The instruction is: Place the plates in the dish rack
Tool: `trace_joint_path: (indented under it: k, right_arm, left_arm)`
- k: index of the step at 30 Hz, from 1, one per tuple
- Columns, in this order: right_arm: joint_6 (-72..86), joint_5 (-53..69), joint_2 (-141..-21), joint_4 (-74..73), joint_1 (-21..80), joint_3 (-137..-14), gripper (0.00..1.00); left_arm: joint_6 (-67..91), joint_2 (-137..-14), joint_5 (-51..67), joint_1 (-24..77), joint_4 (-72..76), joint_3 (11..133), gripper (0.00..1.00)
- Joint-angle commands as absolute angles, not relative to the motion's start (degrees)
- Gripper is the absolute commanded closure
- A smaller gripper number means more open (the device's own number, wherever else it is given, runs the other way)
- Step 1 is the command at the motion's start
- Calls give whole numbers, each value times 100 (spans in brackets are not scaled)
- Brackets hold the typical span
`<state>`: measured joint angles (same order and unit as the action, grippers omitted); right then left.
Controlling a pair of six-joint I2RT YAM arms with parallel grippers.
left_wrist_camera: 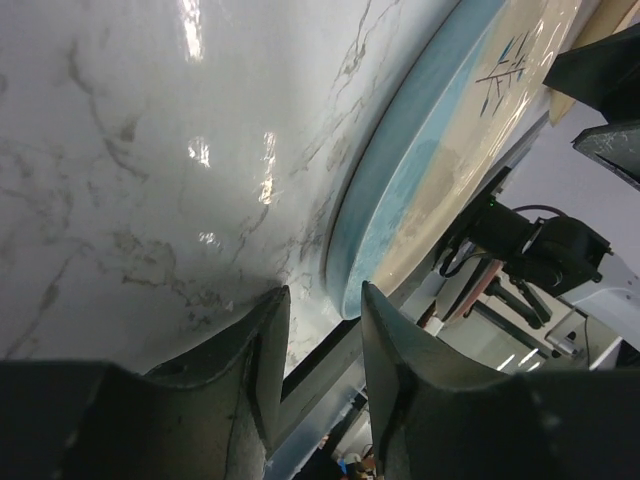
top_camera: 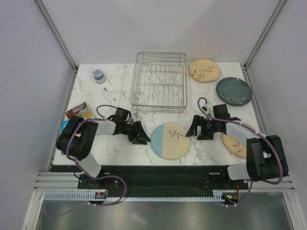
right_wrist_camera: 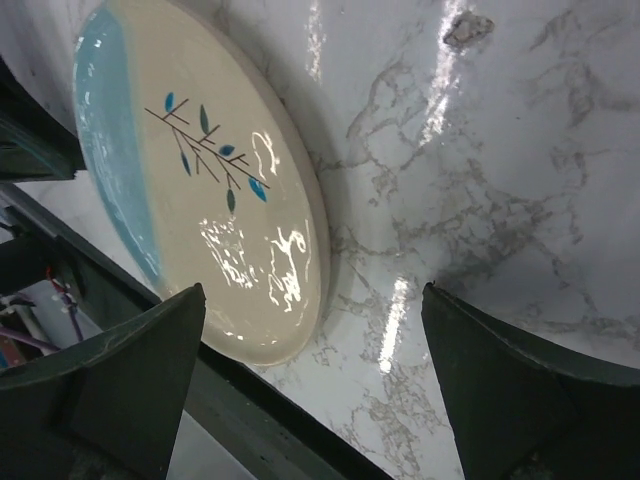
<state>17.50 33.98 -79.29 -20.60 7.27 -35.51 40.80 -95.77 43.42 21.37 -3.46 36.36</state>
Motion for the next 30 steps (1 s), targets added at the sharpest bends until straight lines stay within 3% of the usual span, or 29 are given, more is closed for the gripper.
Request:
trace_joint_path:
  k: [1, 5, 10, 15, 16, 20, 22, 30]
  right_arm:
    - [2030, 3884, -8331, -1530, 765, -3279, 2]
    - [2153, 4139, -8508, -1257, 826, -3155, 2]
    - [2599, 4508, -8499, -976, 931, -2954, 2]
    - [3277, 4974, -8262, -142, 1150, -2462, 4]
    - [3331, 5018, -8192, -71, 1204, -2426, 5]
    - [3777, 5168, -7990, 594, 1362, -2242, 12]
    - [4015, 5291, -7945, 939, 1371, -2154, 15]
    - [3990, 5265, -7683, 1046, 1424, -2268, 27]
  left_arm:
    - [4649, -9896, 4149, 2276, 113, 3577, 57]
    - [4921, -9818, 3956, 2478, 141, 3525, 50]
    - [5150, -9852, 3674, 2514, 202, 3358, 51]
    - [5344, -10028, 3525, 2715, 281, 3366, 62]
    - [5344, -10037, 3507, 2751, 281, 3366, 71]
    - [5370, -10221, 3472, 2961, 351, 3445, 85]
    - [5361, -10361, 3507, 3014, 334, 3515, 98]
    - [5388, -10635, 3577, 3164, 334, 3639, 98]
